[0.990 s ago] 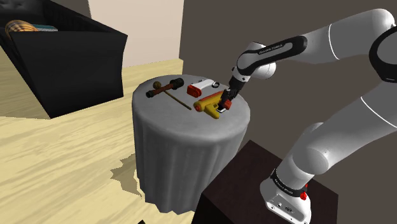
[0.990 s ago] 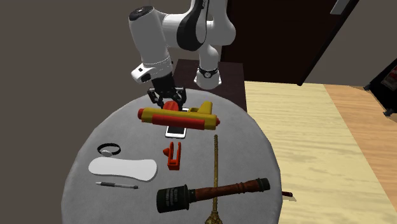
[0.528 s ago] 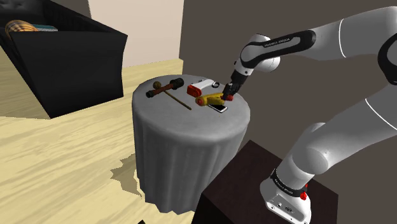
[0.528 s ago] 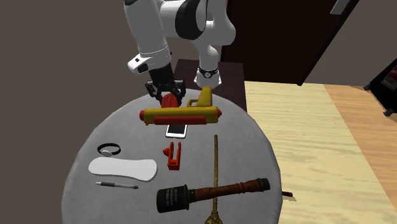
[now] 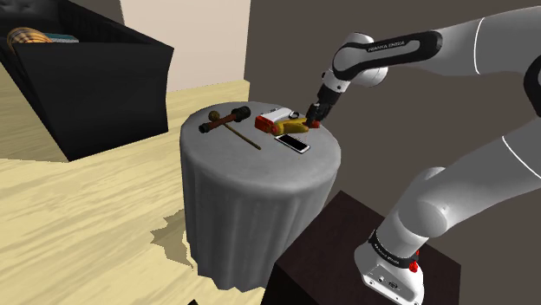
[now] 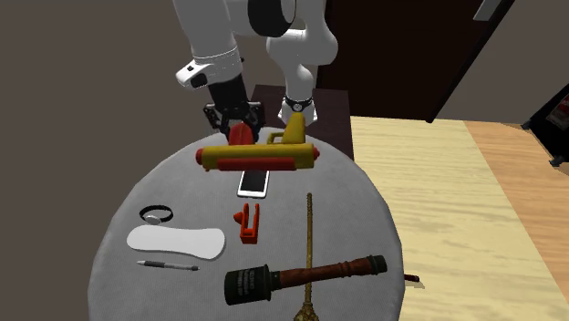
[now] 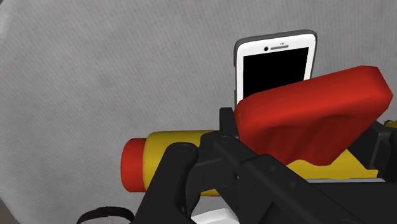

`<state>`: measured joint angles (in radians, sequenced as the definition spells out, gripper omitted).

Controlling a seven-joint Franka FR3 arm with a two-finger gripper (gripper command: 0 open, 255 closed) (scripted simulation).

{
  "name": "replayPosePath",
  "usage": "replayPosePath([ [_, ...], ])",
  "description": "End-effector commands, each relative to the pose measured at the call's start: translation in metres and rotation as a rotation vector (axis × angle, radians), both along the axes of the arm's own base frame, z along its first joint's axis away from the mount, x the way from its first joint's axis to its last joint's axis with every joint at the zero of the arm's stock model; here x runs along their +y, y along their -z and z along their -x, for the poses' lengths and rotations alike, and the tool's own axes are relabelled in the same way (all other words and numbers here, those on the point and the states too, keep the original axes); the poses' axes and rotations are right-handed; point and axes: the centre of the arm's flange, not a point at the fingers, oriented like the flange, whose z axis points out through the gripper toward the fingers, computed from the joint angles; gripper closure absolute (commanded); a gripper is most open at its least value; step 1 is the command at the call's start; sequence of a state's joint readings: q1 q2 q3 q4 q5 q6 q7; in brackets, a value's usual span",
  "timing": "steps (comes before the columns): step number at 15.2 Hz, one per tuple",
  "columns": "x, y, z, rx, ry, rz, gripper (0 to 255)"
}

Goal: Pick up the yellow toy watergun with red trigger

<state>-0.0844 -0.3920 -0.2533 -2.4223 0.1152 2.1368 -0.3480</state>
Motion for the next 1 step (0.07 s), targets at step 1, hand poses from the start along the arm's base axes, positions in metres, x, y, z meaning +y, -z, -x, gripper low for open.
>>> replayPosePath([
  [1, 0.0005, -0.0041, 0.0002, -0.001, 0.000, 0.000, 255],
])
